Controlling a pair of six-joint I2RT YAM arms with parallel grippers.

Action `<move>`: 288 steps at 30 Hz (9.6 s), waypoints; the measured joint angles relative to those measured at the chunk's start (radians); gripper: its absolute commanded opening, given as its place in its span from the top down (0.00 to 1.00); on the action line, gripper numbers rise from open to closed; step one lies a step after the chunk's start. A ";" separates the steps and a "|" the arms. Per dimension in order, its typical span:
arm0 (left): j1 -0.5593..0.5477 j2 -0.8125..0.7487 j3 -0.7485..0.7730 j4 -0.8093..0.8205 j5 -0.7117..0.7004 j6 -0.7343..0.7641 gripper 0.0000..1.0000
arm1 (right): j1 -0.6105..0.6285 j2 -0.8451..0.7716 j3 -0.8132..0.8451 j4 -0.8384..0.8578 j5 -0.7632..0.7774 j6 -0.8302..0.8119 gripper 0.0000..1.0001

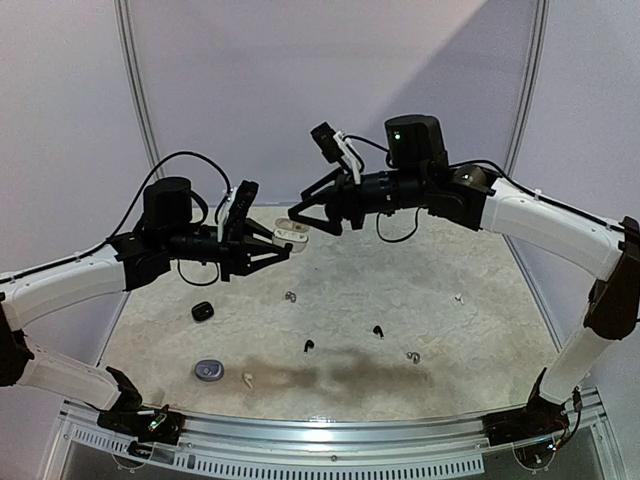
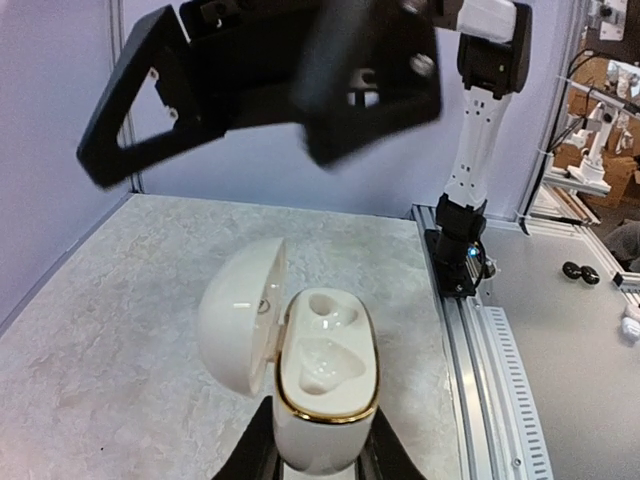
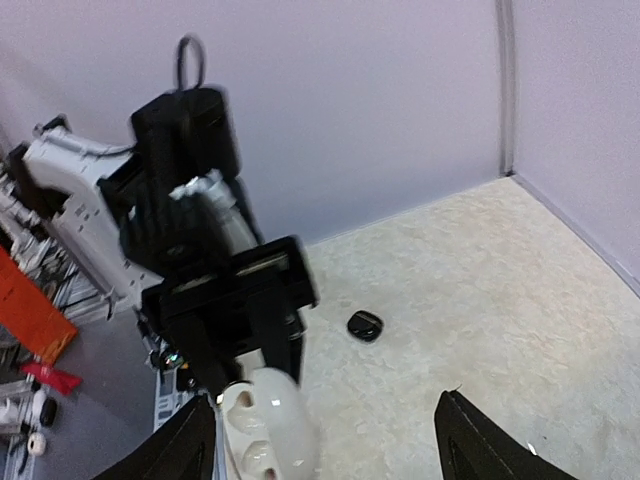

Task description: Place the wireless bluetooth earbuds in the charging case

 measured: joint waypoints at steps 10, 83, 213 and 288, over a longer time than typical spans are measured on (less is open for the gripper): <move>0.000 0.000 -0.037 0.070 -0.078 -0.063 1.00 | -0.322 -0.014 0.104 -0.479 0.499 0.217 0.24; 0.000 0.000 -0.047 0.083 -0.078 0.000 1.00 | -0.609 0.390 -0.172 -0.774 0.602 -0.203 0.69; -0.005 0.034 -0.115 0.544 -0.291 -0.081 1.00 | 0.118 -0.037 -0.105 0.278 0.394 -0.340 0.78; 0.010 -0.293 -0.403 0.307 -0.574 -0.196 1.00 | 0.314 0.640 0.188 -0.389 0.466 0.371 0.79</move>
